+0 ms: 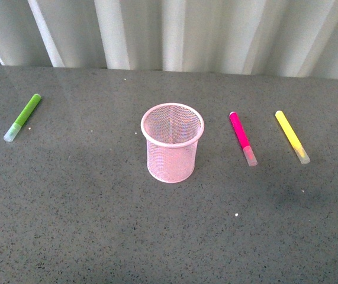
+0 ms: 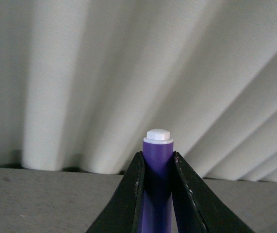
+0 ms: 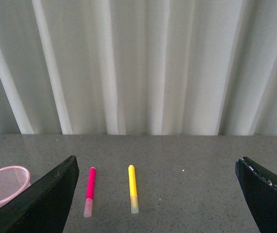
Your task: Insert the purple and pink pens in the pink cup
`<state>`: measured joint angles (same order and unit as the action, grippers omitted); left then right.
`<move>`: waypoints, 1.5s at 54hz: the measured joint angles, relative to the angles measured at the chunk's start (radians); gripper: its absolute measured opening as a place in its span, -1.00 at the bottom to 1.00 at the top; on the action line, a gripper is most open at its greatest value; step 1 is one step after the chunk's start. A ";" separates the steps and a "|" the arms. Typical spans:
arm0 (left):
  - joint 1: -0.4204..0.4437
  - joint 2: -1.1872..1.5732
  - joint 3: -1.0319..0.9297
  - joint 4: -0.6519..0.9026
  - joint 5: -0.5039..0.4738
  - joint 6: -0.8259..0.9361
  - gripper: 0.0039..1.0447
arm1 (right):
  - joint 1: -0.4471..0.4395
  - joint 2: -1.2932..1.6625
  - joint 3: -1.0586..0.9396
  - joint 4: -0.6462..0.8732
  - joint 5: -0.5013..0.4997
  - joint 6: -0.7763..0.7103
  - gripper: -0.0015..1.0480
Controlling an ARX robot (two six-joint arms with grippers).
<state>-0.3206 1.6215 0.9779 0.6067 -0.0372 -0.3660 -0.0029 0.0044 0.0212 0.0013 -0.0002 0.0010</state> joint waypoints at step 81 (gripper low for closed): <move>-0.171 0.566 -0.080 0.631 -0.124 -0.190 -0.76 | 0.000 0.000 0.000 0.000 0.000 0.000 0.87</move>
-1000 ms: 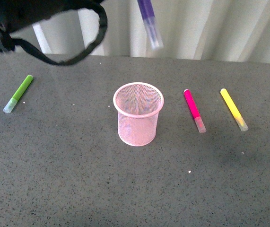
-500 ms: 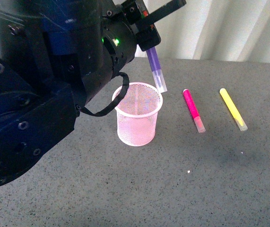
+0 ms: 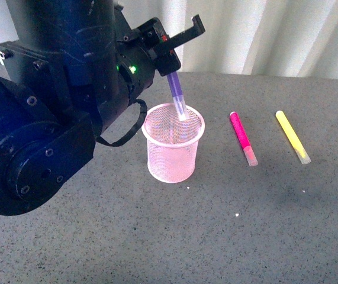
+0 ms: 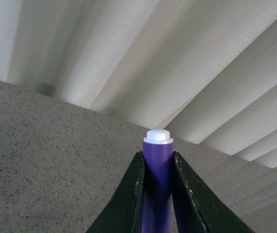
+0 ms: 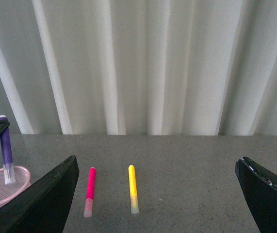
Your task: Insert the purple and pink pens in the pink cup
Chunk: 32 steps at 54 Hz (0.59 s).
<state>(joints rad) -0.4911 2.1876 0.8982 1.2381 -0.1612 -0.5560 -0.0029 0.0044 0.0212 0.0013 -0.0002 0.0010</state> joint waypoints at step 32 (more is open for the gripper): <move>0.008 0.032 -0.032 0.071 0.031 0.028 -0.01 | 0.000 0.000 0.000 0.000 0.000 0.000 0.87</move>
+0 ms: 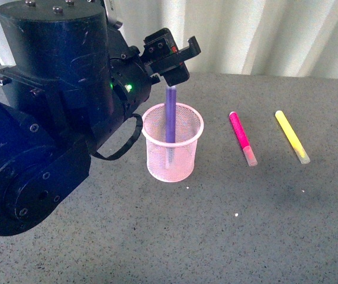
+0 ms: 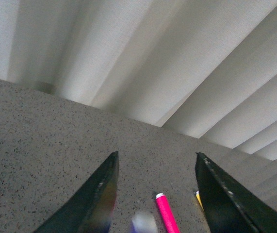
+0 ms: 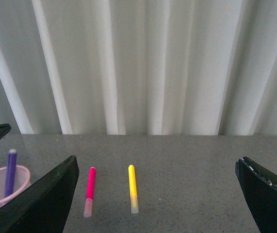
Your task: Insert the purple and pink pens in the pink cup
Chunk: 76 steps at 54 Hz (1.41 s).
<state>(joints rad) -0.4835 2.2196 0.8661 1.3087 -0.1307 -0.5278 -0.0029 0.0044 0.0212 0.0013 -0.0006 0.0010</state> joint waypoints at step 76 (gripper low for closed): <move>0.601 -1.469 -0.750 -0.673 0.241 0.477 -0.12 | 0.000 0.000 0.000 0.000 0.000 0.000 0.87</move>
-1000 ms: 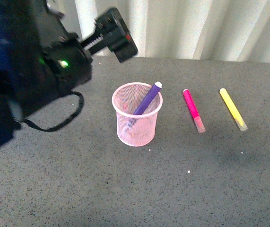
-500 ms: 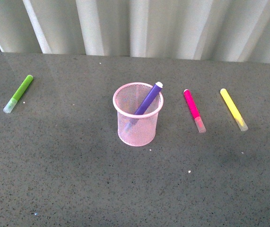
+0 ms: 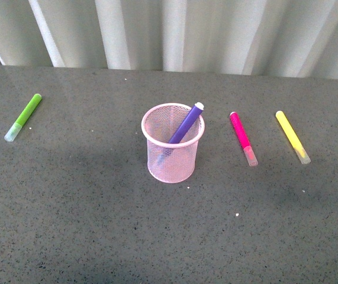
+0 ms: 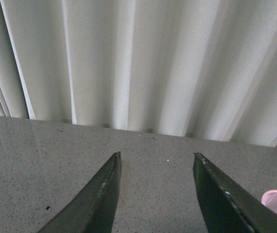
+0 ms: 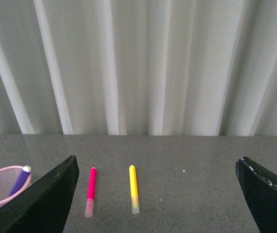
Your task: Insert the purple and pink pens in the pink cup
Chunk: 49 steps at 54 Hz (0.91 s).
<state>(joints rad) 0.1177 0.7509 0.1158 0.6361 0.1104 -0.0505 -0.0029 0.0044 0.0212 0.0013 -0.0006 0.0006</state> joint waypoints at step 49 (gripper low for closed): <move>-0.117 -0.449 -0.107 -0.330 -0.111 0.043 -0.93 | 0.000 0.000 0.000 0.000 0.000 0.000 0.87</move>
<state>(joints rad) 0.0006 0.3016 0.0090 0.3061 -0.0002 -0.0078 -0.0029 0.0044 0.0212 0.0013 -0.0006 0.0006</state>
